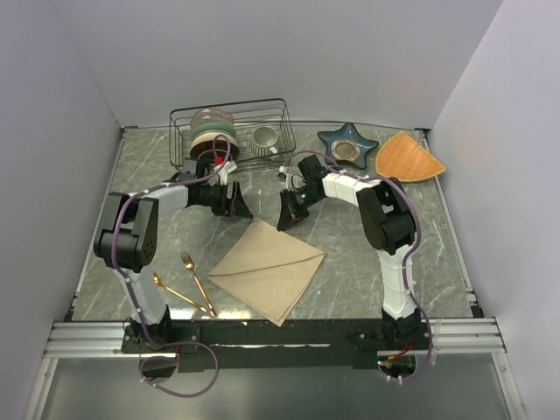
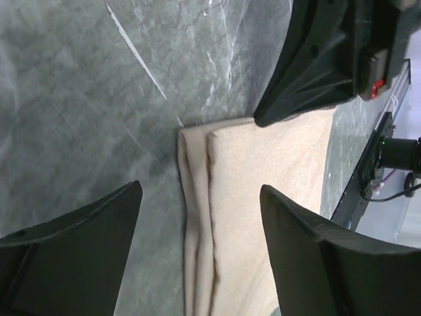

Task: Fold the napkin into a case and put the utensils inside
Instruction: Pick up the upper triangle-folded napkin from the center of the board.

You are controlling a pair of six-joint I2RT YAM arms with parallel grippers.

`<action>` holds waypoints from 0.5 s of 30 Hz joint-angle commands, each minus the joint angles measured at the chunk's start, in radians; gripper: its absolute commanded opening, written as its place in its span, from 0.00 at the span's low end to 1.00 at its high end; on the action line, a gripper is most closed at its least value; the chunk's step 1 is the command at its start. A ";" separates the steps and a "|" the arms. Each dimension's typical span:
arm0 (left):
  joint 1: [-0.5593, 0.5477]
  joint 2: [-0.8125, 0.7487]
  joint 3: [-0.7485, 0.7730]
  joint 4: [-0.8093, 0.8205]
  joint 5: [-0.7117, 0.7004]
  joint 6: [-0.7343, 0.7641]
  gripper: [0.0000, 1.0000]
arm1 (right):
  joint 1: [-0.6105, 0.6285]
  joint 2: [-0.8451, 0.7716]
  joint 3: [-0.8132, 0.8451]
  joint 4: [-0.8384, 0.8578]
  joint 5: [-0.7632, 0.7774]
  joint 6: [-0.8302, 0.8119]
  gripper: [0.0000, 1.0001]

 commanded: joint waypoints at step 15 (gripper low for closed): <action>-0.010 0.176 0.064 0.114 0.206 0.024 0.73 | 0.046 -0.142 -0.043 0.056 0.000 -0.035 0.00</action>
